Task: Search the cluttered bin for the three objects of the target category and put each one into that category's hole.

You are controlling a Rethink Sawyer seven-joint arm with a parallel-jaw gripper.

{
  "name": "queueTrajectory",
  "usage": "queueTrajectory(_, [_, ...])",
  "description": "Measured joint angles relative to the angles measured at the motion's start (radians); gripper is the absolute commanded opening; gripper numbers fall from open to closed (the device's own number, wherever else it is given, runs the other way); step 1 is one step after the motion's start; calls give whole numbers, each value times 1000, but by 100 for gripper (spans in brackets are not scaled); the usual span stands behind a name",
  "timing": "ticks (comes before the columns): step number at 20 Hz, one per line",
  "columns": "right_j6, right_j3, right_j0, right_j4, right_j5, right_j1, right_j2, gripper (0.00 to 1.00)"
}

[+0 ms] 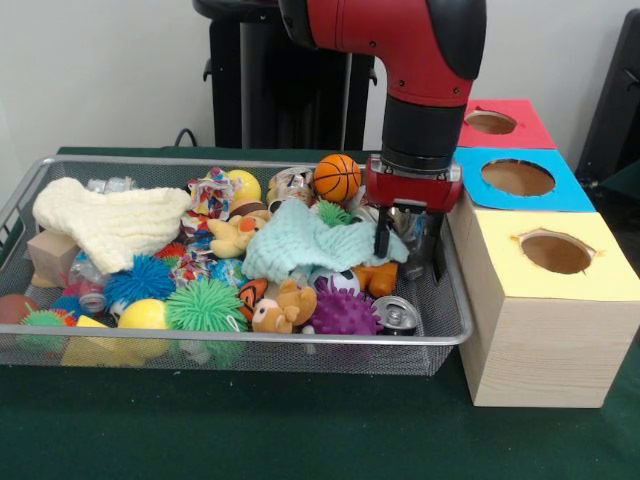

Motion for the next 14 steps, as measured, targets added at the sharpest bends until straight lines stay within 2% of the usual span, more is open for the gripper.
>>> queueTrajectory(14, [0,0,-21,0,0,9,22,100])
